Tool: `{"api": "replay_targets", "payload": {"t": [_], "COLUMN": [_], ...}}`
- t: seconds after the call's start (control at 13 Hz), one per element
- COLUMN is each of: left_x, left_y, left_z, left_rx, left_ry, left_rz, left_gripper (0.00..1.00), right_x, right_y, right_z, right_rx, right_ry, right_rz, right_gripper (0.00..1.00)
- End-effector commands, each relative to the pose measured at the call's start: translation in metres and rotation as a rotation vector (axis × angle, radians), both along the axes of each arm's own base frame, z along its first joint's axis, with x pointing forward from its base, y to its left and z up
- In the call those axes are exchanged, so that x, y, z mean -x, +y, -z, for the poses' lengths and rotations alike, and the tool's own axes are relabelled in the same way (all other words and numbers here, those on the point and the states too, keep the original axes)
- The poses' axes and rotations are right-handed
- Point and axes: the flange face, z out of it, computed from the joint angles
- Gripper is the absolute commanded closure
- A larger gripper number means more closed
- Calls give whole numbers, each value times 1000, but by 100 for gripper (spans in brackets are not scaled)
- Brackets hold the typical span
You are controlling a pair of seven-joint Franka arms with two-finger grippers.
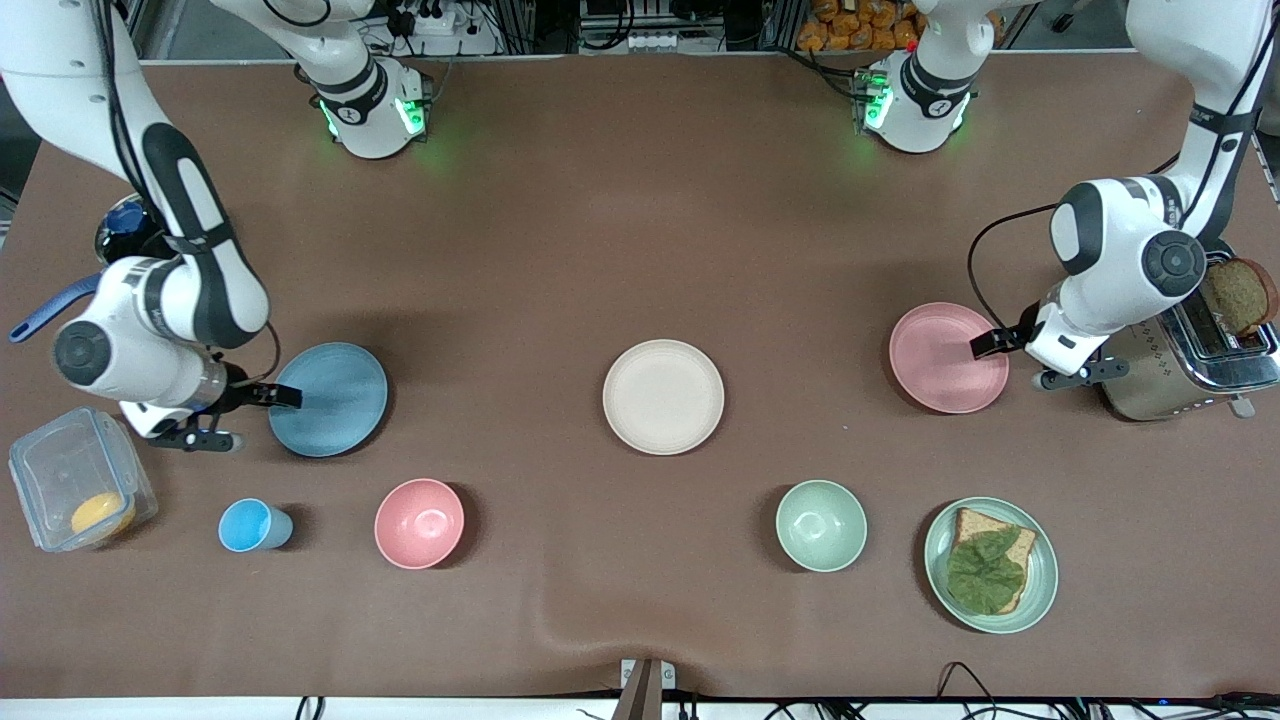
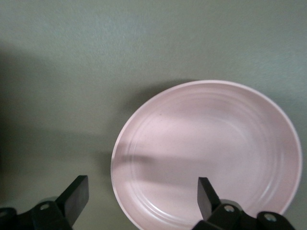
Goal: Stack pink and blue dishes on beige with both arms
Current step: 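Grip the blue plate with the right gripper while the left gripper grips pink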
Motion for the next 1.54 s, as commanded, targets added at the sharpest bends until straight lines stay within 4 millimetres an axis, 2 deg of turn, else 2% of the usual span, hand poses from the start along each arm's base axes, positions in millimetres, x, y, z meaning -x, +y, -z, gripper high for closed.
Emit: {"api": "replay_targets", "payload": {"t": [0.0,0.08,0.15,0.23,0.31,0.46,0.85,0.92,1.0,1.15,1.23,1.46], "left_x": [5,6,7,8,8,9,12,13,12,12,12,9], "left_y": [10,11,15,18,18,19,34,35,35,33,32,24], "left_z": [15,24,29,35,38,42,50,51,52,52,52,46], "left_rx": [-2,1,2,4,6,7,11,11,12,11,12,13], "left_ry": [0,3,0,2,7,13,18,20,21,20,20,9], "left_rz": [-6,-8,-16,-19,-17,-22,-50,-51,-51,-48,-45,-31], "left_gripper": [0,0,0,0,1,4,22,30,44,86,100,100], "right_x": [5,6,7,7,7,8,6,5,3,-2,-5,-13], "right_y": [-1,0,0,-1,0,1,2,2,4,8,8,6], "right_z": [9,14,17,17,16,17,7,0,-8,-30,-38,-63], "right_rx": [8,8,8,7,7,5,3,-1,-3,-17,-21,-26], "right_ry": [4,13,17,15,15,26,28,40,54,83,99,117], "right_rz": [-9,-9,-9,-12,-17,-18,-18,-12,-5,0,3,2], "right_gripper": [22,40,67,89,98,100,100,100,100,100,100,100]}}
